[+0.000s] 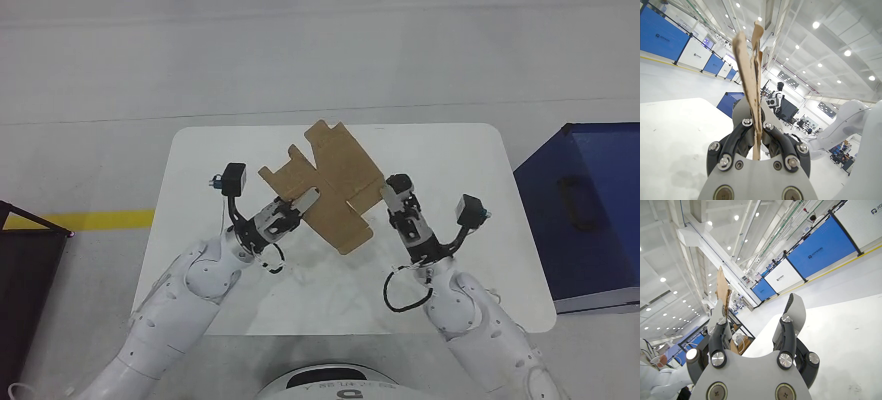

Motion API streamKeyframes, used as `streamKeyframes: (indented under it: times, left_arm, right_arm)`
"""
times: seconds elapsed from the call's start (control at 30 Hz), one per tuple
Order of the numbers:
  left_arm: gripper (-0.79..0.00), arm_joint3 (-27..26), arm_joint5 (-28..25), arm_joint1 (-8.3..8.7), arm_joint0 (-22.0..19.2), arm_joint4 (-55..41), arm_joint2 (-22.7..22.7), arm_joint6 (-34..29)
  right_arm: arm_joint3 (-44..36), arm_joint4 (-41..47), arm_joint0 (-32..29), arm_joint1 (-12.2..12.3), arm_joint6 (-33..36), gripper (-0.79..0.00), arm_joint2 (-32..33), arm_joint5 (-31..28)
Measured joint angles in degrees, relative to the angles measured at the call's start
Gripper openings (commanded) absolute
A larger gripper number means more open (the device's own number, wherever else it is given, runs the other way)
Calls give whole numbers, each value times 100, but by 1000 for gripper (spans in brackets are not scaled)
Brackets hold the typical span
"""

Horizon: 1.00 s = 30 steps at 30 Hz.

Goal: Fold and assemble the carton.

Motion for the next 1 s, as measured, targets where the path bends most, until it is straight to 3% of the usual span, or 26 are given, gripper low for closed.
streamKeyframes:
  times: [0.13,0.2,0.23,0.43,0.53,0.57,0.77,1.0]
  left_arm:
    - [-785,-30,-14,-13,38,-17,-6,-77]
    - [-785,-36,-20,-21,46,-33,-3,-104]
    - [-785,-32,-15,-27,49,-36,-2,-117]
    - [-785,-2,68,-64,70,-37,16,-111]
    - [-453,12,109,-81,85,-59,29,-130]
    - [0,13,121,-86,92,-76,31,-129]
    - [0,23,239,-122,174,-554,-21,33]
    - [0,25,400,-155,387,-1668,-124,170]
  right_arm:
    - [-19,385,-43,-16,206,-594,-9,-315]
    - [-33,498,-70,-22,306,-751,-28,-441]
    - [-42,576,-85,-26,376,-785,-41,-528]
    - [-139,1107,-146,-42,693,-785,-74,-982]
    - [-185,1373,-179,-47,836,-785,-59,-1134]
    - [-193,1447,-184,-49,878,-785,-55,-1167]
    - [-118,1346,-176,-72,759,-785,192,-1065]
    - [-171,57,-277,-124,67,-785,545,-563]
